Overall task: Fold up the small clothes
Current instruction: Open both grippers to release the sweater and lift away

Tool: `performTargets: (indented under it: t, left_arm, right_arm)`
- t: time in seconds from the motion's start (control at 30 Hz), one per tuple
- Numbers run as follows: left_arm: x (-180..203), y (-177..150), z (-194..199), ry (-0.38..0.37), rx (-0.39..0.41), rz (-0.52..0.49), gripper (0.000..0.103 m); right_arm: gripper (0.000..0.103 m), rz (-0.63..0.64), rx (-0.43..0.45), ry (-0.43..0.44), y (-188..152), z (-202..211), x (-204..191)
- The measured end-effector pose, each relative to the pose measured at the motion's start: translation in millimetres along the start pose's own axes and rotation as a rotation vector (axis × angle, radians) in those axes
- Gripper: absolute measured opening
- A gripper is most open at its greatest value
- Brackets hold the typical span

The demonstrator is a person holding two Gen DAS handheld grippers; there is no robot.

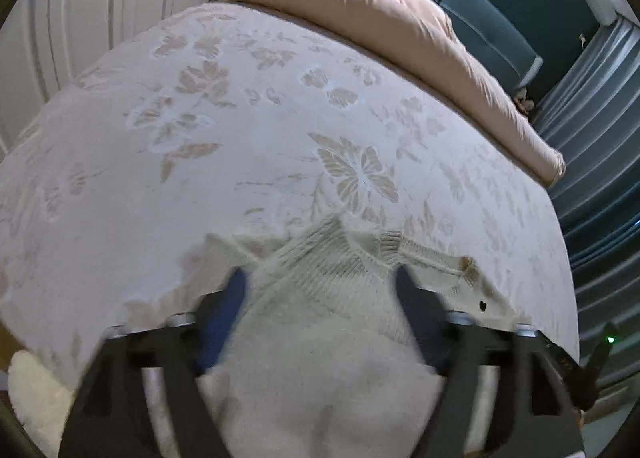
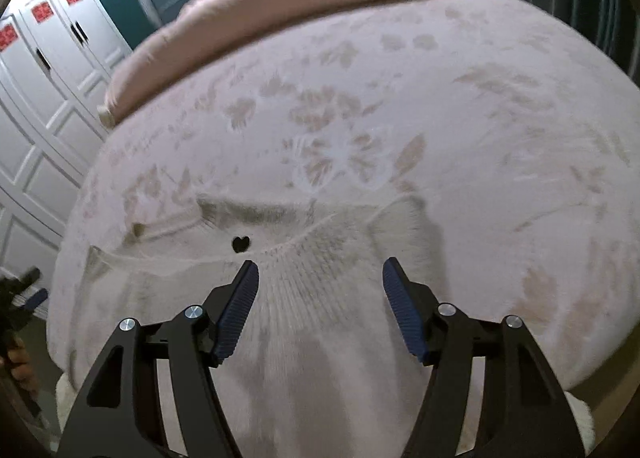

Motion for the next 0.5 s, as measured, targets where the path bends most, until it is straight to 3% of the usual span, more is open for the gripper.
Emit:
performTargets:
  t: [0.1,0.13,0.17,0.2,0.23,0.3,0.43,0.5]
  left_arm:
    - [-6.4,-4.0,-39.8,0.031,-0.093,-0.015,0.076]
    - [-10.2,-8.4,-53.7,0.04,-0.129,-0.003,0.07]
    - [-12.9,-11.4,-70.5,0.015,-0.164,0.007,0.058]
    - [-16.6,-12.3,-72.8,0.028,-0.168,0.01,0.026]
    - [-19.7,-9.3,-73.0,0.056,-0.153,0.001,0.006]
    - [-12.5,-0.8,-55.0,-0.033,-0.104,0.011,0.005]
    - [-2.2,25.1,16.0,-0.131,0.09,0.029,0.005]
    - [-2.1,26.3,15.8,-0.142,0.087,0.039,0.005]
  right_arm:
    - [0.063,-0.023,-0.041,-0.011,-7.3,-26.6,3.2]
    - [0.048,-0.024,-0.042,-0.023,-8.7,-28.6,3.9]
    - [0.036,-0.019,-0.033,-0.051,-8.2,-28.0,4.5]
    - [0.007,-0.009,-0.03,-0.052,-7.2,-25.4,2.7]
    - [0.0,-0.008,-0.024,-0.017,-5.1,-18.4,-0.5]
    - [0.0,-0.027,0.061,0.118,9.4,17.7,-12.1]
    - [0.0,-0.026,0.315,0.255,39.3,114.1,-24.2]
    - [0.0,-0.044,0.37,0.257,48.4,129.1,-14.6]
Point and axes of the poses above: each gripper's, at about its wrist camera, not at the fingertips, and z roughly against the way its jaws point, x to its right, y to its top, the point moved 10 cm from there along -z, roughly the way its jaws point, and after that the axes turned 12 degrees about -x, right-handed, at the moved point
